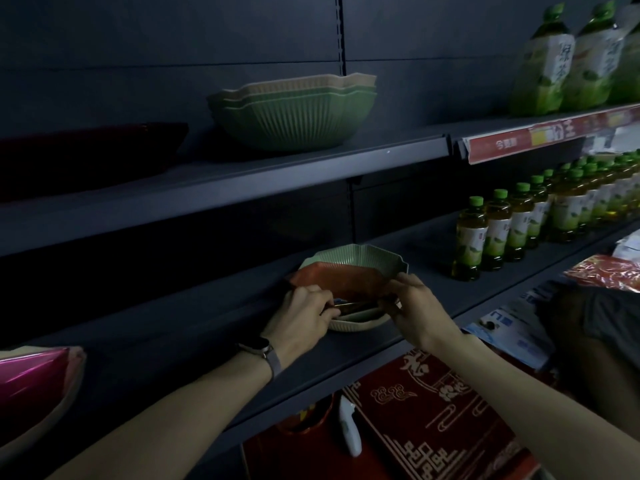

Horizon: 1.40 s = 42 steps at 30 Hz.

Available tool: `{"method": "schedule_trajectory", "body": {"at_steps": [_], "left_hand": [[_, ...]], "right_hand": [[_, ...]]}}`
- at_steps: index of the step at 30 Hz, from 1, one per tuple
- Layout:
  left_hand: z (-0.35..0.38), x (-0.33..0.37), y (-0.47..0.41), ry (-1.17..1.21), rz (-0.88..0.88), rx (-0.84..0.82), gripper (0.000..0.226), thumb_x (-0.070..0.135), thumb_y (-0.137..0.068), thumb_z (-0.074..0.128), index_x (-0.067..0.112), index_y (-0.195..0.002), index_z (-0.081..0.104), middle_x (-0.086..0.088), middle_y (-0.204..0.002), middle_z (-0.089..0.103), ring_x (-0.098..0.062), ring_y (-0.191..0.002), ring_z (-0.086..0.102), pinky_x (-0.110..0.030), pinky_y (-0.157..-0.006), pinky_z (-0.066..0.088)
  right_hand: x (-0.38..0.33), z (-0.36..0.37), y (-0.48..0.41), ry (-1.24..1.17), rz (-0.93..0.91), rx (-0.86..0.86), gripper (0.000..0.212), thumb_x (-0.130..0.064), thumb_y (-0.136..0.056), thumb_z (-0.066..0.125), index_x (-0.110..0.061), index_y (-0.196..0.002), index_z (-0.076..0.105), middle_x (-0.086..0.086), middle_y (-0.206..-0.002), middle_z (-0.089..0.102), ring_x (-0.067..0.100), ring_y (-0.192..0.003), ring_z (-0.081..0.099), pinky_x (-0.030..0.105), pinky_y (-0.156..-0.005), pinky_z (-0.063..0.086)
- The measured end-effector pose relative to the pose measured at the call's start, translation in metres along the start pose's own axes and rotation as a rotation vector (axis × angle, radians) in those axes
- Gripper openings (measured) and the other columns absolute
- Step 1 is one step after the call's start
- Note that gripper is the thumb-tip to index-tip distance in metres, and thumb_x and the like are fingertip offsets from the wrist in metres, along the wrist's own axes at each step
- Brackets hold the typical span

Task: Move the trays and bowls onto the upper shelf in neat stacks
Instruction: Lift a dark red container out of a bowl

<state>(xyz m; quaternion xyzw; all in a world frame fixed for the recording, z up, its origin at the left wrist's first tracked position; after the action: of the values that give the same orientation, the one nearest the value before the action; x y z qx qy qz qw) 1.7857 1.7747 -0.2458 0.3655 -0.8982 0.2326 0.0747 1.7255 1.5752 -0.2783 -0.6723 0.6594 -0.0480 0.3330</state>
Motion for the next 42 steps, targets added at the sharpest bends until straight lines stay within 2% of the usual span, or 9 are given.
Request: {"method": "schedule_trajectory", "body": {"at_steps": [9,12,15,17,19,25,29,33,42], "left_hand": [[-0.024,0.004,0.013,0.096,0.286,0.186,0.022,0.021,-0.104,0.059,0.009,-0.110,0.077,0.000,-0.099,0.070,-0.015,-0.087,0.067,-0.028,-0.076,0.054],[-0.038,0.011,0.023,0.078,0.392,0.279,0.027,0.024,-0.104,0.055,0.007,-0.107,0.076,-0.002,-0.097,0.072,-0.017,-0.086,0.068,-0.033,-0.074,0.056],[-0.056,0.014,0.033,0.078,0.440,0.360,0.028,0.023,-0.101,0.059,0.003,-0.106,0.078,-0.007,-0.103,0.076,-0.020,-0.095,0.072,-0.033,-0.083,0.058],[-0.067,0.011,0.039,0.084,0.426,0.384,0.025,0.020,-0.099,0.064,0.002,-0.108,0.079,-0.009,-0.112,0.076,-0.021,-0.103,0.073,-0.033,-0.091,0.058],[-0.077,0.008,0.046,0.120,0.404,0.387,0.025,0.022,-0.099,0.065,0.004,-0.111,0.079,-0.007,-0.119,0.075,-0.017,-0.110,0.071,-0.033,-0.096,0.057],[-0.112,0.002,0.083,0.178,0.214,0.405,0.016,0.031,-0.093,0.076,0.022,-0.106,0.080,0.008,-0.098,0.049,-0.006,-0.083,0.057,-0.009,-0.077,0.043],[-0.127,0.009,0.120,0.214,0.126,0.351,0.015,0.040,-0.093,0.074,0.036,-0.107,0.077,0.015,-0.069,0.060,-0.007,-0.063,0.061,-0.022,-0.061,0.052],[-0.144,0.022,0.151,0.393,0.076,0.364,0.012,0.035,-0.092,0.075,0.030,-0.102,0.080,0.016,-0.076,0.076,-0.009,-0.070,0.076,-0.039,-0.066,0.063],[-0.205,0.047,0.210,0.335,0.105,0.491,0.014,0.031,-0.091,0.074,0.021,-0.098,0.082,0.015,-0.079,0.076,-0.011,-0.072,0.076,-0.035,-0.067,0.060]], "right_hand": [[0.003,-0.010,0.005,-0.063,0.032,0.083,0.013,-0.015,-0.099,0.067,-0.018,-0.111,0.064,-0.006,-0.120,0.042,0.024,-0.103,0.056,0.035,-0.081,0.053],[-0.003,-0.025,0.008,-0.071,0.042,0.134,0.014,-0.024,-0.102,0.066,-0.018,-0.115,0.063,-0.005,-0.114,0.037,0.018,-0.091,0.051,0.027,-0.072,0.045],[-0.010,-0.039,0.008,-0.027,0.051,0.117,0.017,-0.039,-0.103,0.064,-0.025,-0.113,0.062,-0.005,-0.104,0.045,0.019,-0.089,0.052,0.035,-0.072,0.045],[-0.020,-0.050,0.008,-0.165,0.050,0.099,0.005,-0.037,-0.103,0.064,-0.037,-0.106,0.060,-0.010,-0.098,0.057,0.014,-0.088,0.061,0.036,-0.073,0.051],[-0.032,-0.060,0.012,-0.257,-0.003,0.148,0.024,-0.023,-0.101,0.069,-0.043,-0.095,0.057,-0.010,-0.089,0.064,0.007,-0.081,0.063,0.032,-0.068,0.051],[-0.075,-0.080,0.038,-0.254,-0.091,0.249,0.008,-0.017,-0.093,0.078,-0.017,-0.096,0.071,-0.014,-0.077,0.061,0.007,-0.068,0.059,0.013,-0.062,0.038],[-0.104,-0.092,0.059,-0.234,-0.147,0.290,0.010,-0.013,-0.089,0.082,-0.017,-0.094,0.074,-0.013,-0.079,0.063,0.009,-0.068,0.059,0.014,-0.061,0.039],[-0.139,-0.111,0.079,-0.255,-0.209,0.295,0.009,-0.021,-0.089,0.080,-0.017,-0.096,0.075,-0.021,-0.083,0.063,0.004,-0.073,0.062,0.010,-0.066,0.040],[-0.212,-0.155,0.107,-0.333,-0.262,0.249,0.010,-0.033,-0.100,0.066,-0.034,-0.107,0.073,-0.014,-0.087,0.069,0.011,-0.082,0.067,0.019,-0.067,0.048]]}}
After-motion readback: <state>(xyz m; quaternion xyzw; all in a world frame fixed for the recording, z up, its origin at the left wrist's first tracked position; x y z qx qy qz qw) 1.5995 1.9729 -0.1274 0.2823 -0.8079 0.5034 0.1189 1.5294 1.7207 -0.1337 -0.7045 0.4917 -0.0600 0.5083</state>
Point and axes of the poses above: each hand's wrist, its own y-axis away from the middle knuckle, its own z-axis out of the palm, x = y × z, the point moved 7 cm from there along -y, towards the middle knuckle
